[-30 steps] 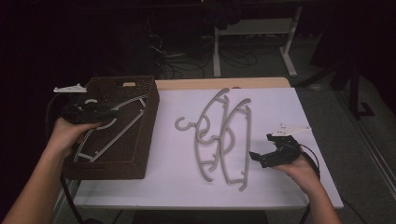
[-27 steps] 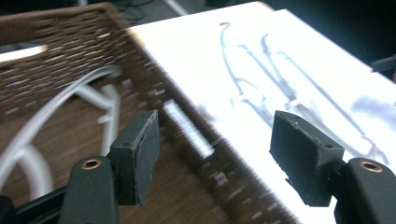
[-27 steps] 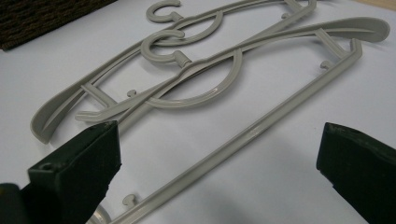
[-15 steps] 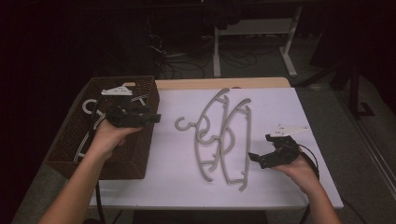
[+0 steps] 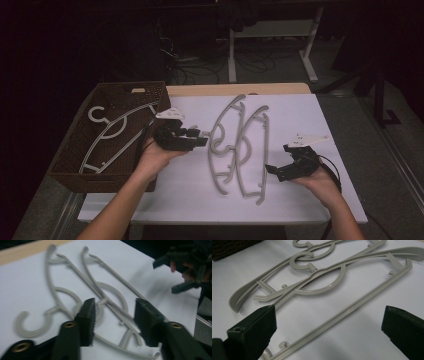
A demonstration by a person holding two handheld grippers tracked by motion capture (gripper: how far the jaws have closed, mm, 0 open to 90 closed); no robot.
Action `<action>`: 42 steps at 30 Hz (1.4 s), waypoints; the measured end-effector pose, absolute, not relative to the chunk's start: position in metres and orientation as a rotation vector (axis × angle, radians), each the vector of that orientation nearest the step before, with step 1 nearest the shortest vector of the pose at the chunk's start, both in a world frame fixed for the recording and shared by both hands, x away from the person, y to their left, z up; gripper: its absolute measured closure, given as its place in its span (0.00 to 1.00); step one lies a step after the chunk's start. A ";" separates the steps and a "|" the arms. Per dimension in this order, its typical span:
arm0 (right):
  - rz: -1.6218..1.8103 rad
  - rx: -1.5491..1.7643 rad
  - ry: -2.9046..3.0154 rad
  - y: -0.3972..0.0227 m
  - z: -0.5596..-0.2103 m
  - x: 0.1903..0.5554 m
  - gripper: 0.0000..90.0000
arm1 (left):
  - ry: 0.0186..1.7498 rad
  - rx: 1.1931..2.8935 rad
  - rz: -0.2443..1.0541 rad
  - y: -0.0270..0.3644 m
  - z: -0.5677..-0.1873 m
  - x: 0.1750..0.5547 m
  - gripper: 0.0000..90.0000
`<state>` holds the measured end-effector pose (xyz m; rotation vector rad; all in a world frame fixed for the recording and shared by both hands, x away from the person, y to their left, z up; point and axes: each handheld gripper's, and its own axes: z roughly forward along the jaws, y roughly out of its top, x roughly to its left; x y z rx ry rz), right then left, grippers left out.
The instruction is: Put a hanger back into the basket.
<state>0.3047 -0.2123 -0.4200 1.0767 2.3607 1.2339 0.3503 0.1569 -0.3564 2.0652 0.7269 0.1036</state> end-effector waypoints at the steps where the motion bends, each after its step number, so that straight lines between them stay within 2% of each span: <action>1: 1.235 1.079 2.361 -0.213 -0.420 0.305 0.00 | 0.699 2.098 0.083 0.145 -0.365 0.348 0.73; 2: 1.235 1.079 2.361 -0.213 -0.420 0.305 0.00 | 0.699 2.098 0.083 0.145 -0.365 0.348 0.77; 3: 1.234 1.078 2.361 -0.213 -0.420 0.305 0.00 | 0.687 2.107 0.070 0.139 -0.370 0.347 0.77; 6: 1.233 1.076 2.362 -0.213 -0.421 0.305 0.00 | 0.639 2.151 0.044 0.120 -0.381 0.343 0.90; 7: 1.233 1.076 2.361 -0.213 -0.421 0.305 0.00 | 0.625 2.161 0.029 0.114 -0.385 0.342 0.97; 9: 1.233 1.075 2.362 -0.213 -0.421 0.305 0.00 | 0.582 2.199 0.000 0.095 -0.395 0.338 1.00; 18: 1.235 1.078 2.358 -0.214 -0.421 0.305 0.00 | 0.481 2.311 -0.053 0.047 -0.422 0.325 1.00; 23: 1.237 1.079 2.357 -0.215 -0.421 0.304 0.00 | 0.460 2.414 -0.021 0.026 -0.443 0.324 1.00; 35: 1.238 1.085 2.352 -0.216 -0.420 0.303 0.00 | 0.490 2.494 0.057 0.030 -0.447 0.330 1.00; 38: 1.242 1.086 2.349 -0.216 -0.420 0.303 0.00 | 0.521 2.515 0.103 0.037 -0.445 0.335 1.00; 42: 1.241 1.085 2.351 -0.216 -0.421 0.304 0.00 | 0.536 2.516 0.103 0.046 -0.442 0.341 1.00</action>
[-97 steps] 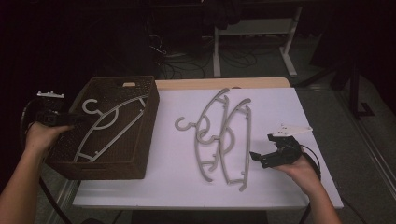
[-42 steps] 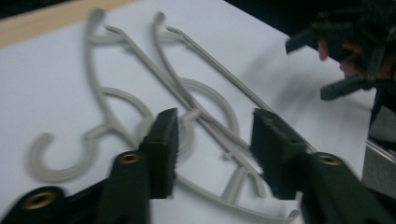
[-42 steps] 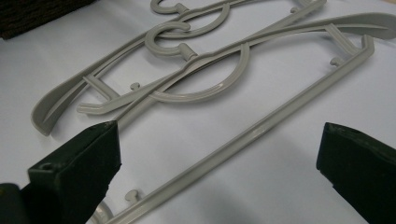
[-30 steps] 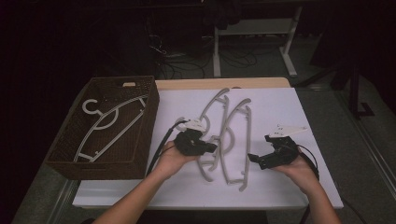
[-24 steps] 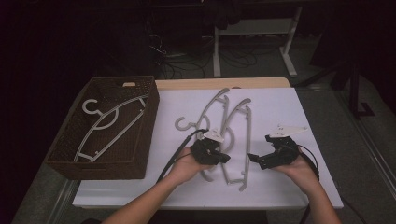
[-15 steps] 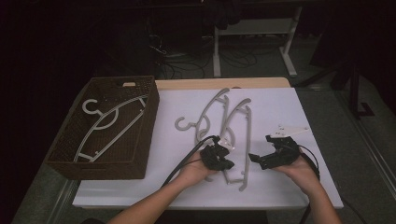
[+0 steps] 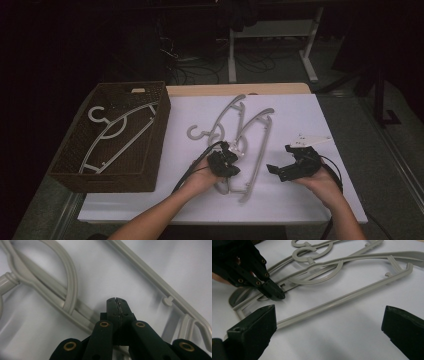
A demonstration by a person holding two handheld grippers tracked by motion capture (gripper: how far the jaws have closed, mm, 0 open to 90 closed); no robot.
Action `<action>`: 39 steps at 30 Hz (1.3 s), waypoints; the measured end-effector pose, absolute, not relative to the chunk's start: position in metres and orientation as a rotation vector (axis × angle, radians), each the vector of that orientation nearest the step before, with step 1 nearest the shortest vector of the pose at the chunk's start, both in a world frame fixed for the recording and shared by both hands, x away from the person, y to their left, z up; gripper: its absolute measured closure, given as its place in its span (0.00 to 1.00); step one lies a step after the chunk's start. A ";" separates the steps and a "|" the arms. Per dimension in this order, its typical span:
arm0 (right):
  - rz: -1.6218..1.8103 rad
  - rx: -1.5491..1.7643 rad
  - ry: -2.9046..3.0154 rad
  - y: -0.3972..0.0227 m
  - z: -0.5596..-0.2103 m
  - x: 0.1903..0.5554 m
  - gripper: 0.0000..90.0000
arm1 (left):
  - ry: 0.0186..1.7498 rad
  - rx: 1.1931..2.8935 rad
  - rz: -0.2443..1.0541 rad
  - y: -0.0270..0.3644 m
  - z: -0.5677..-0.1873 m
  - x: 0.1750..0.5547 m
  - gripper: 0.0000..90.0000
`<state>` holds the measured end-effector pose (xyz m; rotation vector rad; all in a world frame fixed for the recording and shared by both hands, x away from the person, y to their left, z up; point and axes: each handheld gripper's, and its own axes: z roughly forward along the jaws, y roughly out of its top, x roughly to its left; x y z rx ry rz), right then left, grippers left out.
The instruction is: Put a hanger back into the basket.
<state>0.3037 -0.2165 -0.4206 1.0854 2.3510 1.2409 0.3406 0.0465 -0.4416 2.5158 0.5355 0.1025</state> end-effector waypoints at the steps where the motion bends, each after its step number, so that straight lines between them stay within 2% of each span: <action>1: 1.241 1.086 2.351 -0.217 -0.421 0.304 0.00 | 0.536 2.516 0.103 0.046 -0.442 0.341 1.00; 15: 1.242 1.091 2.346 -0.217 -0.420 0.304 0.00 | 0.645 2.523 0.222 0.082 -0.430 0.364 1.00; 20: 1.243 1.090 2.346 -0.218 -0.420 0.304 0.00 | 0.696 2.489 0.199 0.091 -0.431 0.372 1.00; 22: 1.243 1.092 2.347 -0.218 -0.420 0.304 0.00 | 0.708 2.463 0.199 0.094 -0.429 0.372 0.90; 27: 1.241 1.093 2.347 -0.218 -0.420 0.304 0.00 | 0.783 2.400 0.269 0.101 -0.421 0.378 0.71; 31: 1.243 1.094 2.345 -0.218 -0.420 0.304 0.00 | 0.854 2.391 0.251 0.104 -0.426 0.384 0.55; 35: 1.243 1.095 2.346 -0.218 -0.420 0.304 0.00 | 0.873 2.412 0.221 0.101 -0.435 0.388 0.50; 39: 1.244 1.097 2.343 -0.219 -0.420 0.304 0.00 | 0.880 2.404 0.213 0.098 -0.439 0.390 0.54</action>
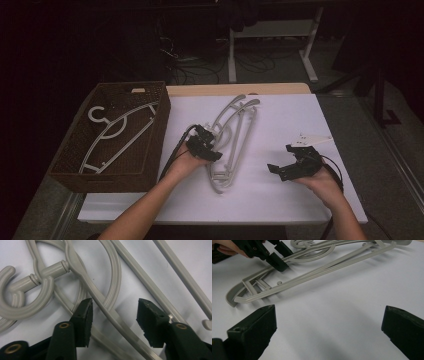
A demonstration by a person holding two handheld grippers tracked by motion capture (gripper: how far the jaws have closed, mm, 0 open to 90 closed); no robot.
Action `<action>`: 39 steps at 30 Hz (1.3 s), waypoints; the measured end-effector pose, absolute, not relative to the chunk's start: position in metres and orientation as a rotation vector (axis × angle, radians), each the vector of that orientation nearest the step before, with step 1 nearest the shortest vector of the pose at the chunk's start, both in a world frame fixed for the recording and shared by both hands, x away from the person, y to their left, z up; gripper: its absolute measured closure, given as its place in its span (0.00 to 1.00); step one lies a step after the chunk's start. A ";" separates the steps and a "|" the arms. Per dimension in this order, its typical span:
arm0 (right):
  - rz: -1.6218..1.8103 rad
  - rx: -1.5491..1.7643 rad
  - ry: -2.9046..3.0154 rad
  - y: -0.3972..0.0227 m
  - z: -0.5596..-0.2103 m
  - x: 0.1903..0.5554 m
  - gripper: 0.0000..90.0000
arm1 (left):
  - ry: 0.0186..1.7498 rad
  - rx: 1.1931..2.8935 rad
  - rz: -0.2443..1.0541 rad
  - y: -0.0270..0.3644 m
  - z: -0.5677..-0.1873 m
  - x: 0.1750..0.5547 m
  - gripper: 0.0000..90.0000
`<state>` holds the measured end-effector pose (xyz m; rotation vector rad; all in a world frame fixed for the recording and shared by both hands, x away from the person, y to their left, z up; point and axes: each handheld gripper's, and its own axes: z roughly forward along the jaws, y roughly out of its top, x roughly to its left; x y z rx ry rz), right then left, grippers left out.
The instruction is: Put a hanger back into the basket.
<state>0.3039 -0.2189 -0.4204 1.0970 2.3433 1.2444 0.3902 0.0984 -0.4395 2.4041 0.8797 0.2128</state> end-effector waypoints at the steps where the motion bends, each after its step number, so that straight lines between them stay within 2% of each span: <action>1: 1.244 1.097 2.343 -0.219 -0.420 0.304 0.00 | 0.880 2.404 0.213 0.098 -0.439 0.390 0.56; 3: 1.245 1.099 2.342 -0.219 -0.421 0.304 0.00 | 0.886 2.403 0.207 0.096 -0.443 0.392 0.60; 16: 1.238 1.095 2.349 -0.218 -0.421 0.304 0.00 | 0.935 2.412 0.266 0.091 -0.444 0.391 0.70; 24: 1.245 1.097 2.347 -0.219 -0.421 0.304 0.00 | 1.022 2.334 0.235 0.094 -0.445 0.396 0.81; 39: 1.249 1.096 2.344 -0.220 -0.421 0.304 0.00 | 1.075 2.223 0.184 0.097 -0.444 0.404 0.91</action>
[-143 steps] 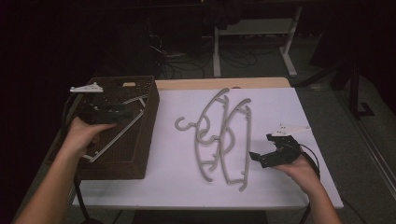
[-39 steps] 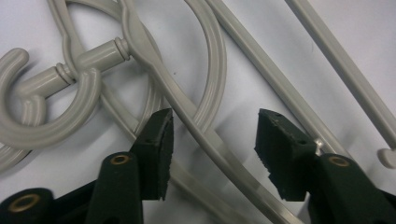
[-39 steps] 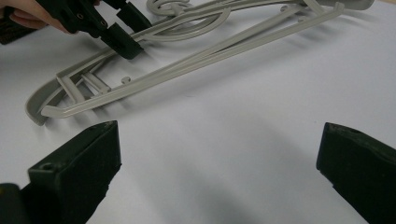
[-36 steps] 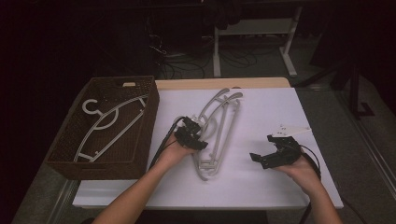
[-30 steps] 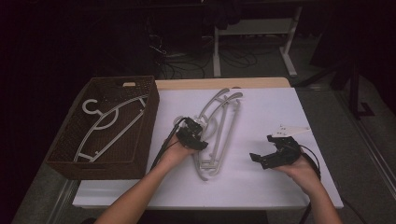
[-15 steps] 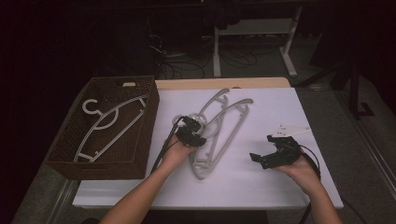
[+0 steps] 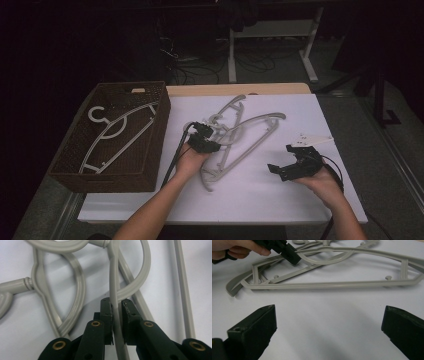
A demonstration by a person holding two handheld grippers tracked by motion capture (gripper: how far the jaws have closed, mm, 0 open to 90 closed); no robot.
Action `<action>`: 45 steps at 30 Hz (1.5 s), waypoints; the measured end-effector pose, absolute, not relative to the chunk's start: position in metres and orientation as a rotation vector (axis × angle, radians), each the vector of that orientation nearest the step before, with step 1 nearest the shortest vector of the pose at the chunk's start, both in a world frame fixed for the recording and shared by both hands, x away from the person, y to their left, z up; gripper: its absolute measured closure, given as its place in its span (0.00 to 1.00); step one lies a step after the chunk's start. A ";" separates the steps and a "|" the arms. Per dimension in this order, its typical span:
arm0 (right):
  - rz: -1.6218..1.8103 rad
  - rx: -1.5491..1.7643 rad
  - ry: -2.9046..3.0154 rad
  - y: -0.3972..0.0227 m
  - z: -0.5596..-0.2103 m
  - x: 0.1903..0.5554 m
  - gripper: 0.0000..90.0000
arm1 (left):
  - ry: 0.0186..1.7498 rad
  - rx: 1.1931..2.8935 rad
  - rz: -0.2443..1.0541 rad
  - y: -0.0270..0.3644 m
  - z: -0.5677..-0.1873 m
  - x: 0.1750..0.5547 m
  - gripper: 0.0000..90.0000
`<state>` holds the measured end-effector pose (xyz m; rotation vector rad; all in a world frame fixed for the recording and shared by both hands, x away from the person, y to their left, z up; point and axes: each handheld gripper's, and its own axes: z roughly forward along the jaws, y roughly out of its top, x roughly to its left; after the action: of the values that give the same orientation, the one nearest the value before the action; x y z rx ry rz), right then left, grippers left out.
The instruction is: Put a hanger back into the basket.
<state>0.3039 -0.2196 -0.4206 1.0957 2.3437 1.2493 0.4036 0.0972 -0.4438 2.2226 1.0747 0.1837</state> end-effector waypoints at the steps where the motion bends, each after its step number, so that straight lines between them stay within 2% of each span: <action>1: 1.249 1.096 2.344 -0.220 -0.421 0.304 0.00 | 1.076 2.219 0.187 0.097 -0.443 0.404 0.91; 13: 1.247 1.097 2.349 -0.219 -0.421 0.304 0.00 | 1.027 2.143 0.171 0.104 -0.417 0.403 0.92; 25: 1.249 1.096 2.347 -0.219 -0.421 0.304 0.00 | 0.918 2.180 0.211 0.124 -0.354 0.404 0.92; 37: 1.245 1.093 2.349 -0.219 -0.422 0.305 0.00 | 0.864 2.174 0.241 0.176 -0.293 0.401 0.92; 44: 1.240 1.100 2.348 -0.219 -0.423 0.305 0.00 | 0.871 2.152 0.257 0.223 -0.272 0.399 0.92; 45: 1.239 1.101 2.349 -0.219 -0.423 0.305 0.00 | 0.878 2.144 0.271 0.239 -0.268 0.399 0.92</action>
<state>0.3050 -0.2185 -0.4228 1.1012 2.3490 1.2387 0.3992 0.2389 -0.2678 2.1444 0.8782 0.2712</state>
